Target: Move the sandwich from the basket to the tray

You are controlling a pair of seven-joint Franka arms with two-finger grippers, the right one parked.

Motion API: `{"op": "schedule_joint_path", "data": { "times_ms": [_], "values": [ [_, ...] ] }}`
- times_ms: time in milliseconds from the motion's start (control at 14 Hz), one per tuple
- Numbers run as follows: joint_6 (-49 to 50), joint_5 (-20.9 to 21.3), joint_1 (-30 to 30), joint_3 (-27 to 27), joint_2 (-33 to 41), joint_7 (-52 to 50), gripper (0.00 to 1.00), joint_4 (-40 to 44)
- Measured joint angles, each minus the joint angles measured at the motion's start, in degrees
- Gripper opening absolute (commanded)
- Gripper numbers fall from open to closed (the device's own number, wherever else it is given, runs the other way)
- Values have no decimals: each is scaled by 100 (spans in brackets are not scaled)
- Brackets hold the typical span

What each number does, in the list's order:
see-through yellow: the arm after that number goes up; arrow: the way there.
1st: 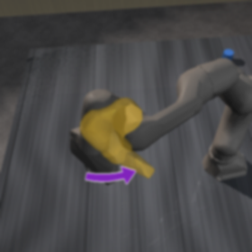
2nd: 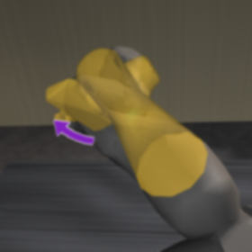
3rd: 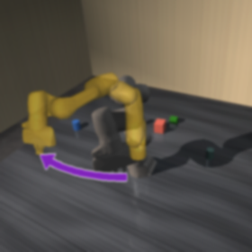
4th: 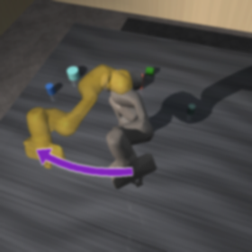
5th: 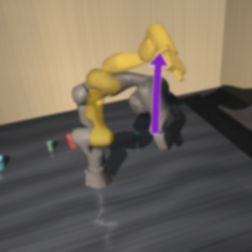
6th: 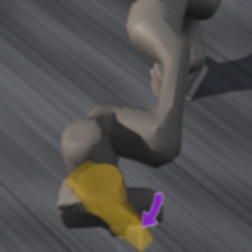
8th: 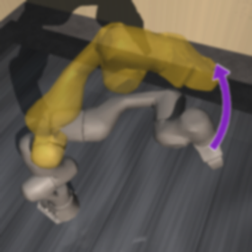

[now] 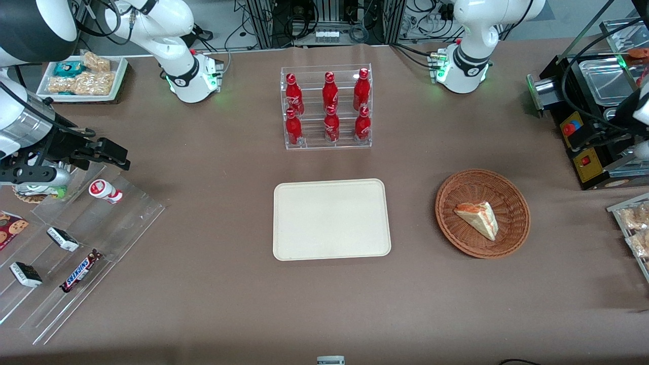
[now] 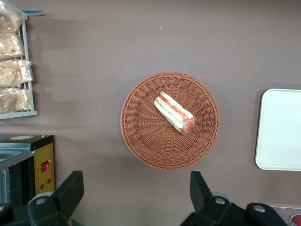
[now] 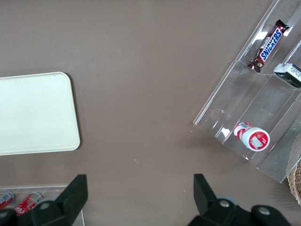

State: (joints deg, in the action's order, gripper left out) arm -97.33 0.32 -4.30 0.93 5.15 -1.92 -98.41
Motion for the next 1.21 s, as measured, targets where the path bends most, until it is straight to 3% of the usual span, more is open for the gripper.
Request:
{"op": "schedule_joint_path", "data": {
  "times_ms": [357, 500, 643, 1000, 1214],
  "values": [
    [59, 12, -2, 7, -165, -285, 100, -225],
    [-448, 24, 25, 56, -441, -758, 100, -664],
    [-1254, 25, 166, 99, -720, -1600, 100, -1182],
    [-2975, 67, 755, 130, -1342, -4813, 100, -1898],
    [-3379, 152, 844, 129, -1784, -5266, 100, -1964]
  ]
}}
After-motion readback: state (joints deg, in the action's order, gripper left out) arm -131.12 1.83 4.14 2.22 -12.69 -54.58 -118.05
